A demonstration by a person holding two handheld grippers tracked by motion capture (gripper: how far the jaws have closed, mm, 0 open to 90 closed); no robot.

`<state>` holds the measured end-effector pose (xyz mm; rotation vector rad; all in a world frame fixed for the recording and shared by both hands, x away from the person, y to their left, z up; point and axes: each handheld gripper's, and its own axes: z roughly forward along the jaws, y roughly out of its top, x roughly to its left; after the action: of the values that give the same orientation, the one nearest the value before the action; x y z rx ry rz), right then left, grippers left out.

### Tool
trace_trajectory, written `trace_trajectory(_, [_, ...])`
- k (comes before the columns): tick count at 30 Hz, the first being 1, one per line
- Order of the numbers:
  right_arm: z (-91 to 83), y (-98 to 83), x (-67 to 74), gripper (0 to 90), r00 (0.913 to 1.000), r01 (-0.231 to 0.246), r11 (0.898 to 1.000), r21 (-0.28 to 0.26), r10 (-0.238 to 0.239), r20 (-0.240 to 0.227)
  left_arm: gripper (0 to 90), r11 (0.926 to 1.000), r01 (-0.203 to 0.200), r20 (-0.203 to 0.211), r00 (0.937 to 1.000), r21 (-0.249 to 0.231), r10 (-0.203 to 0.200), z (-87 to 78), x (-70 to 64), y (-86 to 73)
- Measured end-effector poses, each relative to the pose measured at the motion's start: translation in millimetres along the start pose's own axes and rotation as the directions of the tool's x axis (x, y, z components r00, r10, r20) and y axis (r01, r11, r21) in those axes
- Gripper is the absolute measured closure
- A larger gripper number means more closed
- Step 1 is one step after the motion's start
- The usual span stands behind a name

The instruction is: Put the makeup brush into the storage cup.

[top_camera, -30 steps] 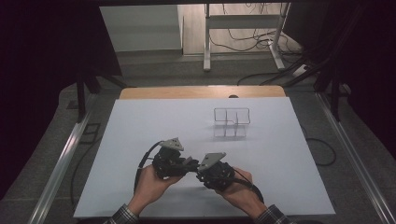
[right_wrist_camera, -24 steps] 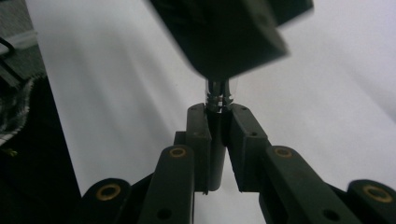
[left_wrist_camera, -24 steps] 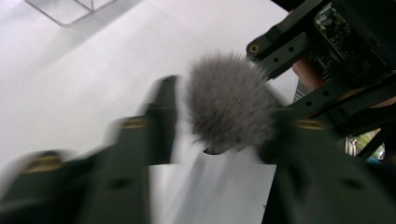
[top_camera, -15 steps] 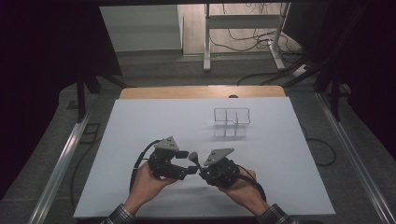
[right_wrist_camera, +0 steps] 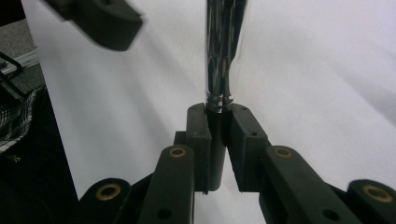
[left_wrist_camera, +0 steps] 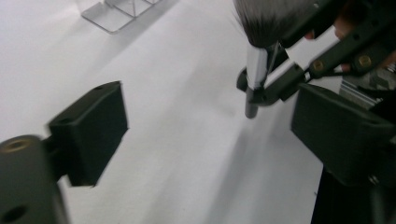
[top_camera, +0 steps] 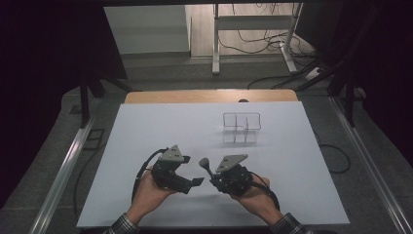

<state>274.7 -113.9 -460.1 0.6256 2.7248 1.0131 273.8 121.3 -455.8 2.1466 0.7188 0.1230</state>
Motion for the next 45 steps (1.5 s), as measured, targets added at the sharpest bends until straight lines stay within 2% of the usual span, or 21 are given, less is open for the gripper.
trace_trajectory(8, [-5.2,-2.2,-2.2,78.8,1.0,-0.001,1.0,-0.016,0.001,0.004,6.4,0.9999,0.004,-0.01,0.9999,0.017,-0.004,-0.3,1.9,-5.3])
trace_trajectory(19, [-10.8,-5.5,-6.6,78.8,0.9999,-0.013,0.999,-0.037,0.013,0.009,2.7,0.9992,-0.012,-0.06,0.9981,0.039,0.014,-3.8,2.8,-13.9])
trace_trajectory(30, [-15.4,-8.7,-10.6,78.8,0.9997,-0.02,0.999,-0.049,0.021,0.012,1.9,0.9977,-0.016,-0.09,0.9957,0.066,0.022,-4.4,5.2,-24.0])
trace_trajectory(34, [-17.1,-9.8,-12.6,78.8,0.9996,-0.021,0.998,-0.052,0.022,0.014,1.9,0.9976,0.01,-0.066,0.9978,0.068,-0.005,-7.7,8.6,-30.8])
trace_trajectory(40, [-18.7,-11.1,-14.7,78.8,0.9995,-0.024,0.998,-0.052,0.025,0.021,0.6,0.9974,0.048,-0.067,0.9967,0.054,-0.044,-13.6,11.5,-35.9])
trace_trajectory(45, [-20.2,-12.0,-16.4,78.7,0.9993,-0.025,0.998,-0.052,0.026,0.029,0.2,0.9978,0.057,-0.07,0.996,0.032,-0.055,-19.9,12.6,-40.0])
